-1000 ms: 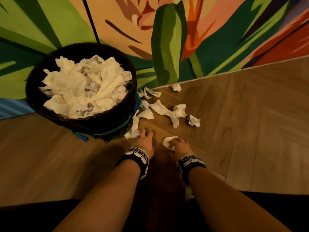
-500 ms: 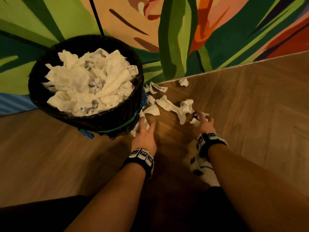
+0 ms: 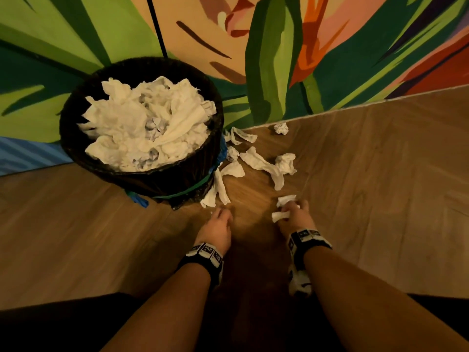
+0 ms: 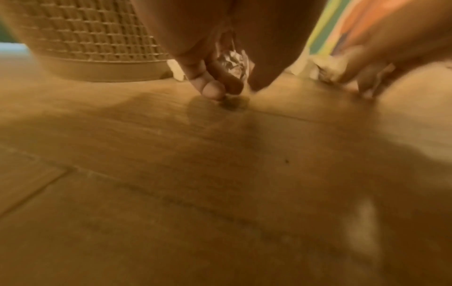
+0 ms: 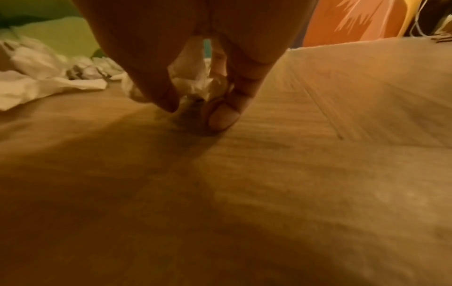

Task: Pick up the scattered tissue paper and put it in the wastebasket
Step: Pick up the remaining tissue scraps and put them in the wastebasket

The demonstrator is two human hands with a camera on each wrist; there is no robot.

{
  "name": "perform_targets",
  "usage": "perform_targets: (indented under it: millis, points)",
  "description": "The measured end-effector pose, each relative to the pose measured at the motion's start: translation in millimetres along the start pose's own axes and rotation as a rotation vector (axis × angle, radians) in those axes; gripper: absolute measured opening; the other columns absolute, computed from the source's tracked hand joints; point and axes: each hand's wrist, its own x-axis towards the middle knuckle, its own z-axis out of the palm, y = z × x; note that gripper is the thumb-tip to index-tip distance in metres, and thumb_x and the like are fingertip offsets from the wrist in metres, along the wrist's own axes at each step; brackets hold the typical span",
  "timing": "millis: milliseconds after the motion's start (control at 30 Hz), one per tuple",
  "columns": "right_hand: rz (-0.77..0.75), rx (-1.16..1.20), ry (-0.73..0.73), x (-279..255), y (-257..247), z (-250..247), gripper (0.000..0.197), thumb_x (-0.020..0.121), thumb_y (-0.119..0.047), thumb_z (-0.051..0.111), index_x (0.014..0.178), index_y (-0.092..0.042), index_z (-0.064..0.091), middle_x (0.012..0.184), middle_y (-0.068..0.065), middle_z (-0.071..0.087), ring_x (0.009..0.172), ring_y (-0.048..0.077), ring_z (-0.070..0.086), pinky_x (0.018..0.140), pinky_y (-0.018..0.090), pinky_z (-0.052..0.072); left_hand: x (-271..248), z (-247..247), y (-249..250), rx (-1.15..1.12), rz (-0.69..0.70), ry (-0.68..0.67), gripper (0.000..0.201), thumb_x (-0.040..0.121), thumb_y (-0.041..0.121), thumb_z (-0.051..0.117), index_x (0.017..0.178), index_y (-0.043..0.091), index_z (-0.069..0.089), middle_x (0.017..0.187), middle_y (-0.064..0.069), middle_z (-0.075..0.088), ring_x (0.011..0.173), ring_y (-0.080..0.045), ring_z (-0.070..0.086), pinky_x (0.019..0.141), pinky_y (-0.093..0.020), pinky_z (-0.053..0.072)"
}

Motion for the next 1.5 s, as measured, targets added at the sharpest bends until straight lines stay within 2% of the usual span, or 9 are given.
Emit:
perform_targets:
  millis: [200, 400, 533, 733, 967, 1233, 1300, 1433, 1500]
  points:
    - [0.052, -0.039, -0.103, -17.8, -9.6, 9.5, 0.025, 0.088, -0.034, 0.059, 0.105, -0.023, 0.044, 0.095, 0.003, 0.061, 0.091, 0.029, 0.064, 0.074, 0.035, 0.051, 14.8, -25.2, 2.2, -0.077, -0.093, 0.081, 0.047, 0.091, 0.004, 0.052, 0.115, 0.043, 0.042, 0.142, 0.001, 0.035, 0.107, -0.026, 0.06, 0.09, -0.04, 0.055]
    - [-0.015, -0.076, -0.159, -14.8, -25.5, 5.2, 0.081, 0.082, -0.025, 0.069, 0.143, -0.037, 0.018, 0.142, 0.013, 0.039, 0.117, 0.033, 0.055, 0.092, 0.042, 0.053, 36.4, -25.9, 18.6, 0.12, -0.078, -0.14, 0.101, 0.086, -0.013, 0.037, 0.146, 0.057, -0.002, 0.164, -0.003, 0.0, 0.138, -0.036, 0.037, 0.105, -0.048, 0.044]
    - [-0.001, -0.216, -0.236, -2.8, -34.8, 4.4, 0.084, 0.081, -0.039, 0.074, 0.145, -0.043, 0.021, 0.156, 0.013, 0.002, 0.135, 0.042, 0.036, 0.109, 0.049, 0.041, 46.1, -26.1, 19.7, 0.174, -0.1, -0.154, 0.077, 0.09, -0.003, 0.044, 0.156, 0.025, 0.015, 0.163, 0.002, 0.008, 0.139, -0.034, 0.036, 0.111, -0.041, 0.038]
    - [0.042, -0.062, -0.183, 3.9, -32.9, 10.4, 0.057, 0.081, -0.039, 0.072, 0.124, -0.024, 0.039, 0.154, 0.017, 0.019, 0.13, 0.04, 0.045, 0.102, 0.043, 0.044, 35.7, -36.1, 26.2, -0.395, -0.003, 0.163, 0.055, 0.093, -0.004, 0.045, 0.14, 0.024, 0.054, 0.15, 0.007, 0.038, 0.135, -0.013, 0.041, 0.107, -0.02, 0.029]
    - [0.058, 0.259, -0.07, 1.1, -63.9, 6.9, 0.035, 0.084, -0.039, 0.068, 0.109, -0.034, 0.045, 0.116, 0.003, 0.06, 0.083, 0.015, 0.062, 0.064, 0.027, 0.05, 35.1, -57.2, 26.9, -0.492, 0.019, 0.153, 0.058, 0.094, -0.007, 0.043, 0.143, 0.024, 0.05, 0.154, 0.002, 0.036, 0.143, -0.014, 0.032, 0.114, -0.021, 0.02]
    - [-0.374, 0.294, -0.241, -0.2, -144.6, 12.9, 0.073, 0.091, -0.015, 0.059, 0.151, -0.041, 0.027, 0.121, -0.001, 0.062, 0.087, 0.012, 0.063, 0.081, 0.023, 0.049, 30.9, -62.8, 15.5, -0.441, 0.056, 0.171, 0.053, 0.089, -0.006, 0.048, 0.136, 0.019, 0.057, 0.142, 0.0, 0.05, 0.132, -0.02, 0.046, 0.113, -0.032, 0.033]
    - [-0.33, 0.292, -0.285, 2.6, -154.1, 23.0, 0.062, 0.092, -0.016, 0.059, 0.149, -0.029, 0.039, 0.129, 0.004, 0.062, 0.099, 0.015, 0.063, 0.084, 0.018, 0.044, 30.2, -65.0, 11.9, -0.407, 0.015, 0.158, 0.049, 0.09, 0.001, 0.05, 0.135, 0.021, 0.056, 0.139, -0.003, 0.053, 0.129, -0.024, 0.05, 0.11, -0.035, 0.036]
    - [-0.166, 0.383, -0.259, 6.6, -161.9, 31.8, 0.045, 0.088, -0.014, 0.059, 0.132, -0.02, 0.06, 0.104, 0.004, 0.067, 0.077, 0.015, 0.058, 0.07, 0.023, 0.047, 25.2, -67.4, 3.4, -0.465, -0.041, 0.125, 0.054, 0.093, 0.01, 0.053, 0.138, 0.038, 0.044, 0.132, -0.002, 0.057, 0.119, -0.025, 0.056, 0.102, -0.04, 0.045]
    - [-0.078, 0.381, -0.209, 10.1, -160.7, 30.8, 0.045, 0.087, -0.016, 0.06, 0.131, -0.017, 0.06, 0.109, 0.01, 0.069, 0.085, 0.021, 0.06, 0.077, 0.031, 0.051, 22.1, -69.2, -1.7, -0.498, -0.02, 0.162, 0.046, 0.091, 0.011, 0.055, 0.117, 0.048, 0.045, 0.112, 0.001, 0.062, 0.094, -0.024, 0.063, 0.079, -0.035, 0.052]
